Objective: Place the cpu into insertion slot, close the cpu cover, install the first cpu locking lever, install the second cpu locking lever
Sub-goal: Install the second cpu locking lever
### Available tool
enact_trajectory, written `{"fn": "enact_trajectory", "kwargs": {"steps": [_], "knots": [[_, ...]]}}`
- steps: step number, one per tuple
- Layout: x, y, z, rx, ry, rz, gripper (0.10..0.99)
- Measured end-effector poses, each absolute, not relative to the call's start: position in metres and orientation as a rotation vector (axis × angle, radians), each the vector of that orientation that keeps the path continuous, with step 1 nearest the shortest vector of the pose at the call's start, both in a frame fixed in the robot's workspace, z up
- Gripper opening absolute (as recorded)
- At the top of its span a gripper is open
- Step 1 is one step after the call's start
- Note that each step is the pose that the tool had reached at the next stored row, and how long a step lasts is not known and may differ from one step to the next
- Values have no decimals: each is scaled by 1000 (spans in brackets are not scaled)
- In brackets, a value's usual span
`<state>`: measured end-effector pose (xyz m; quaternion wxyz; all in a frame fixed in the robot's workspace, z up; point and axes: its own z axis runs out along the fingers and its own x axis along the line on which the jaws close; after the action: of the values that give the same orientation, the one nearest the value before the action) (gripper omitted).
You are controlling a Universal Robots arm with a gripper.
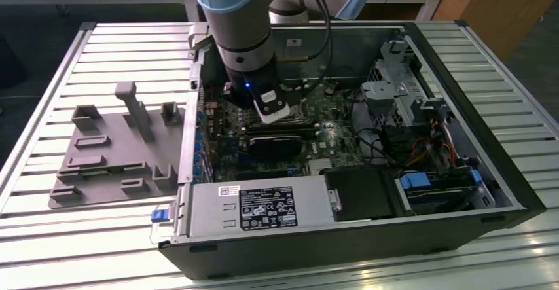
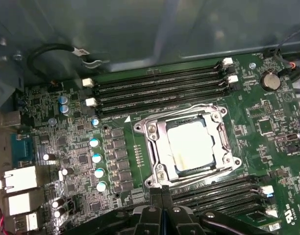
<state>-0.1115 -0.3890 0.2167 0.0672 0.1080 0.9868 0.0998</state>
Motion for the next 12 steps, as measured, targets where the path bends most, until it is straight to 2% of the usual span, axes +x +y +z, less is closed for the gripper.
{"fn": "enact_trajectory", "kwargs": {"steps": [12], "knots": [[-86, -388, 217, 334, 2973, 285, 102]]}}
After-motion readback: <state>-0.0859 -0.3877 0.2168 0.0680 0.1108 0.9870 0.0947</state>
